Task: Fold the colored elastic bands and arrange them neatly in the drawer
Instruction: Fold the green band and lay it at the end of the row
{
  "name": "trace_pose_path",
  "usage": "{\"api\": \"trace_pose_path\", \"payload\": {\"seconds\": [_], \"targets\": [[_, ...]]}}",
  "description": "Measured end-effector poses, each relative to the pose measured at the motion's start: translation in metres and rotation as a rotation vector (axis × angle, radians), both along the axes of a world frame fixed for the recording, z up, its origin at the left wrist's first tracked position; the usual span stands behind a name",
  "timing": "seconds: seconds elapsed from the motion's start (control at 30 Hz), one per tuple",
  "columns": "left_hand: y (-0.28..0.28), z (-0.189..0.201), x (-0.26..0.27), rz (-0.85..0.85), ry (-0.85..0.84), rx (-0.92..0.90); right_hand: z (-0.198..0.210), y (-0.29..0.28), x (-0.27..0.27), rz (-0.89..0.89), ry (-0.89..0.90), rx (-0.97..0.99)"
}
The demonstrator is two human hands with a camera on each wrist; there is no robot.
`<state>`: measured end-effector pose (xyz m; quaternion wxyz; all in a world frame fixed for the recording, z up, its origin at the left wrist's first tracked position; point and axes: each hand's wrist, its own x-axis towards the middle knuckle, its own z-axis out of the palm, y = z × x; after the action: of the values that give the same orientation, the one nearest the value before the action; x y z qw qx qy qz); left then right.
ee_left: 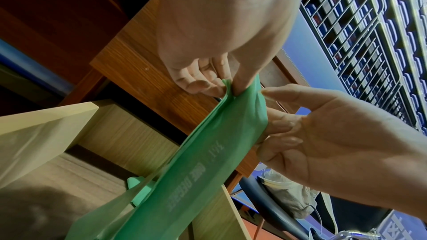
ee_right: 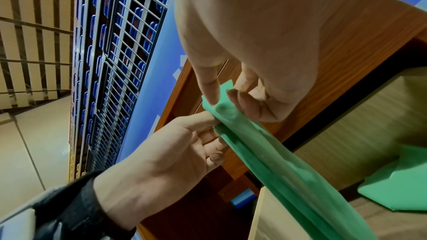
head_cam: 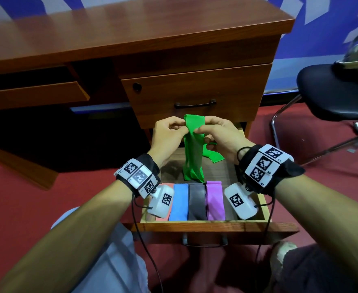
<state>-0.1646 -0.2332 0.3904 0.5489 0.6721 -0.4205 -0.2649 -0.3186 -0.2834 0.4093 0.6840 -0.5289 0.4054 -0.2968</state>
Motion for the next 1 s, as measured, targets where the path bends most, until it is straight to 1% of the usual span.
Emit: {"api": "trace_pose_path", "payload": {"seconds": [0.13,0.23,0.4,0.53,0.67,0.77,0.83,0.9,1.0], "targets": [[0.001,0.002,0.001,-0.001,0.007,-0.005,-0.001,0.001,0.0,0.056,-0.032,-0.024],[0.003,0.003,0.001,0.001,0.003,-0.013,-0.002,0.001,0.001,0.051,-0.054,-0.061],[0.003,0.004,0.0,0.028,0.005,0.01,-0.004,0.003,0.003,-0.017,-0.007,-0.232],[0.004,0.008,0.001,0.057,0.037,0.007,-0.003,0.002,0.005,-0.116,-0.003,-0.332],[0.005,0.011,0.003,0.114,0.126,0.064,-0.011,-0.009,0.006,-0.221,0.091,-0.351],[0.006,0.015,0.003,0.105,0.264,0.133,-0.02,-0.017,0.004,-0.261,0.183,-0.363],[0.007,0.018,0.001,0.103,0.36,0.172,-0.021,-0.018,0.003,-0.269,0.215,-0.374],[0.009,0.021,-0.001,0.091,0.421,0.188,-0.021,-0.018,0.002,-0.247,0.237,-0.394],[0.011,0.022,-0.004,0.026,0.448,0.21,-0.023,-0.016,0.002,-0.215,0.293,-0.456]]}}
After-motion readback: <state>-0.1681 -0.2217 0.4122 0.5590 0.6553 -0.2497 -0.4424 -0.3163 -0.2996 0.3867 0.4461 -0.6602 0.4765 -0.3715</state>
